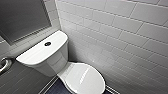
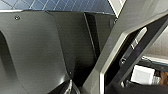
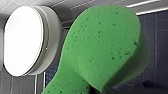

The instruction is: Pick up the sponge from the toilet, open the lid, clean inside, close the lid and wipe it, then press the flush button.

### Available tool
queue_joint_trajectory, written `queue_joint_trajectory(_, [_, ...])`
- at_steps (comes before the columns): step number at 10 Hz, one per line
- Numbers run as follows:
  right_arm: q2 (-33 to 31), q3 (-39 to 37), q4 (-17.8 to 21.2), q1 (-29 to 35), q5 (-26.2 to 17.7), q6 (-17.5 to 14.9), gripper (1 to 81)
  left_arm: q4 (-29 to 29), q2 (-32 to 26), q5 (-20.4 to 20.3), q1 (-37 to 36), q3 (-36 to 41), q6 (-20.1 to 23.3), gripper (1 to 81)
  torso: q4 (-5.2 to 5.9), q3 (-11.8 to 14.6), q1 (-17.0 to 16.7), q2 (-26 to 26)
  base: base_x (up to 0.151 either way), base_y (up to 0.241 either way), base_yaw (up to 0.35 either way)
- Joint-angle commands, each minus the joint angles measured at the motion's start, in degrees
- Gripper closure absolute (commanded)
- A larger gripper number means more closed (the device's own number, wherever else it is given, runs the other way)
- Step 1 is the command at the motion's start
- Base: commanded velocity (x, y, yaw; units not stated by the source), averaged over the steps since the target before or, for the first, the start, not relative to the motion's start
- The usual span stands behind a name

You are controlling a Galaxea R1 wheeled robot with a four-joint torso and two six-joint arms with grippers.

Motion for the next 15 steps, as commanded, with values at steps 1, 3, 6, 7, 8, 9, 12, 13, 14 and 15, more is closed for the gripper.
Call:
queue_joint_trajectory(1, [-3.0, -0.4, -5.8, -5.8, -1.1, 0.0, 81.1, -4.1, -5.9, 4.4, -10.1, 5.3, -0.9, 1.0, 0.0, 0.0, 0.0, 0.0, 0.0, 0.0, 0.0])
queue_joint_trajectory(3, [-1.9, -2.1, -7.2, -11.9, -1.1, -0.2, 81.1, -9.0, -7.2, 4.3, -15.2, 5.0, -0.9, 1.0, 0.0, 0.0, 0.0, 0.0, 0.0, 0.0, 0.0])
queue_joint_trajectory(6, [1.5, -5.8, -9.1, -19.1, -0.9, -0.3, 81.1, -16.1, -8.5, 2.9, -20.0, 5.1, -2.8, 1.0, 0.0, 0.0, 0.0, 0.0, 0.0, 0.0, 0.0])
queue_joint_trajectory(7, [2.0, -5.8, -9.8, -20.6, -0.9, -0.3, 81.1, -16.9, -8.6, 2.4, -20.6, 5.0, -5.0, 1.0, 0.0, 0.0, 0.0, 0.0, 0.0, 0.0, 0.0])
queue_joint_trajectory(8, [3.0, -6.6, -9.9, -21.7, -1.0, -0.3, 81.1, -17.2, -8.6, 2.4, -21.4, 4.6, -8.5, 1.0, 0.0, 0.0, 0.0, 0.0, 0.0, 0.0, 0.0])
queue_joint_trajectory(9, [3.9, -7.5, -10.3, -22.5, -1.0, -0.3, 81.1, -17.1, -8.7, 2.4, -22.1, 4.6, -11.8, 1.0, 0.0, 0.0, 0.0, 0.0, 0.0, 0.0, 0.0])
queue_joint_trajectory(12, [6.3, -10.6, -11.7, -25.5, -1.1, -0.3, 81.1, -17.1, -7.3, 2.4, -24.2, 5.0, -17.7, 1.0, 0.0, 0.0, 0.0, 0.0, 0.0, 0.0, 0.0])
queue_joint_trajectory(13, [7.2, -11.8, -11.7, -25.9, -1.2, -0.3, 81.1, -16.9, -6.6, 2.4, -25.1, 5.0, -17.7, 1.0, 0.0, 0.0, 0.0, 0.0, 0.0, 0.0, 0.0])
queue_joint_trajectory(14, [8.1, -12.7, -11.7, -25.9, -1.5, -0.3, 81.1, -17.1, -6.0, 2.5, -26.0, 5.0, -17.7, 1.0, 0.0, 0.0, 0.0, 0.0, 0.0, 0.0, 0.0])
queue_joint_trajectory(15, [8.6, -13.2, -11.8, -25.9, -1.6, -0.3, 81.1, -17.1, -5.5, 2.5, -26.7, 5.1, -17.8, 1.0, 0.0, 0.0, 0.0, 0.0, 0.0, 0.0, 0.0])
